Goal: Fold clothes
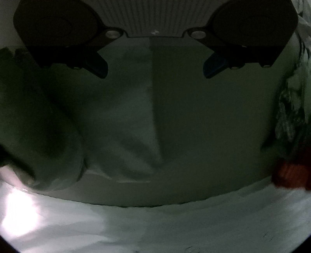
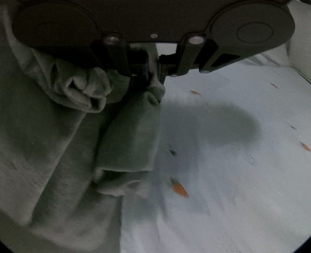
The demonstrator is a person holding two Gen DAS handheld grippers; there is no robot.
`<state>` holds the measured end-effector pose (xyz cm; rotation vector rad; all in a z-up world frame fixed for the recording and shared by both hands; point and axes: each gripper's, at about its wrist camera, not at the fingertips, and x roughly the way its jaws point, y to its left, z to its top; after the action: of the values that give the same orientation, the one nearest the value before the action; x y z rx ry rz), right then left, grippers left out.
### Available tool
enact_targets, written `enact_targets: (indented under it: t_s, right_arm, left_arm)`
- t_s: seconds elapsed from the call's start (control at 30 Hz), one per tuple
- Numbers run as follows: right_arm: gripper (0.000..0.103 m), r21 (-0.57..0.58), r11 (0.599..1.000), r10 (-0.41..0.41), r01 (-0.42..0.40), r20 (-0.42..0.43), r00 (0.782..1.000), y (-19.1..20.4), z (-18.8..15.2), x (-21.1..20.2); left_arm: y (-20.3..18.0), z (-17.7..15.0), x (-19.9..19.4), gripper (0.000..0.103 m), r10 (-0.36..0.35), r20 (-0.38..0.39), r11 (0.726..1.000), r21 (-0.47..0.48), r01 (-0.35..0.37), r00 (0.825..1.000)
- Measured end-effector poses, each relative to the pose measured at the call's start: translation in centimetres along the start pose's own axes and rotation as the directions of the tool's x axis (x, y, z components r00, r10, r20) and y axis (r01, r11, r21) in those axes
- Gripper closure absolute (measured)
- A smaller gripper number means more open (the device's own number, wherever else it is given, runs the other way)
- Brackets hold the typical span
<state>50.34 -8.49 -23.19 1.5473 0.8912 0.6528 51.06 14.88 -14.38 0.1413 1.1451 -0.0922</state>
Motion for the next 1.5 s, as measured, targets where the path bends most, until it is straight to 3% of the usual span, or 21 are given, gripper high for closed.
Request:
enact_targets:
  t_s: [0.17,0.23,0.3,0.47,0.57,0.67,0.77,0.97,1.1,1.2,1.3,1.4,1.5]
  right_arm:
    - [0.083,-0.026,0.981,-0.193,0.191,-0.075,0.978,-1.0,-0.3,4.1]
    - [0.071,-0.054,0.979,-0.203,0.199,-0.081,0.976,-0.4,-0.4,4.7]
    - [0.053,-0.071,0.982,-0.181,0.175,-0.078,0.98,0.6,-0.3,4.8]
    - [0.046,-0.123,0.981,-0.158,0.148,-0.072,0.985,1.6,-1.1,4.4]
    - [0.046,-0.25,0.948,-0.216,0.195,-0.059,0.975,3.7,-1.4,4.9]
    - [0.046,-0.438,0.859,-0.3,0.266,-0.008,0.954,6.7,-2.2,6.2]
    - [0.046,-0.541,0.794,-0.332,0.277,-0.005,0.943,8.1,-3.5,7.6]
    - [0.047,-0.574,0.79,-0.297,0.214,-0.053,0.954,8.3,-5.0,8.3]
    - [0.05,-0.565,0.786,-0.319,0.251,-0.024,0.947,8.1,-5.0,7.8]
    - [0.051,-0.56,0.76,-0.366,0.331,0.053,0.929,7.9,-4.3,6.0]
    - [0.051,-0.587,0.671,-0.43,0.454,0.191,0.883,8.6,-3.8,3.2]
    - [0.051,-0.609,0.502,-0.505,0.614,0.37,0.78,9.1,-3.9,0.6]
    - [0.05,-0.584,0.374,-0.56,0.72,0.477,0.677,8.4,-3.8,-1.1]
  left_arm:
    - [2.5,-0.6,0.7,0.0,-0.005,-0.014,0.996,-0.089,0.004,1.0]
    - [3.4,-0.7,1.0,0.0,-0.016,-0.018,0.991,-0.13,0.014,1.0]
    - [4.2,-0.9,0.9,0.0,-0.025,-0.014,0.987,-0.16,0.022,1.0]
    - [5.5,-0.9,0.7,0.0,-0.038,-0.006,0.976,-0.214,0.036,0.999]
    - [5.3,-1.2,0.3,0.0,-0.026,0.0,0.974,-0.223,0.025,1.0]
    - [5.9,-1.4,0.3,0.0,-0.022,-0.002,0.973,-0.229,0.021,1.0]
    - [6.2,-1.6,0.6,0.0,-0.022,-0.006,0.972,-0.235,0.02,1.0]
    - [6.3,-2.1,0.3,0.0,-0.042,-0.007,0.971,-0.237,0.039,0.999]
    - [6.5,-2.4,0.4,0.0,-0.059,-0.007,0.971,-0.234,0.056,0.998]
    - [6.2,-2.2,0.4,0.0,-0.094,0.008,0.966,-0.242,0.093,0.996]
    - [6.1,-2.0,-0.3,0.0,-0.155,0.045,0.949,-0.271,0.161,0.987]
    - [6.0,-1.5,-1.3,0.0,-0.211,0.092,0.927,-0.298,0.229,0.973]
    - [4.8,-0.6,-1.8,0.0,-0.263,0.124,0.913,-0.288,0.288,0.957]
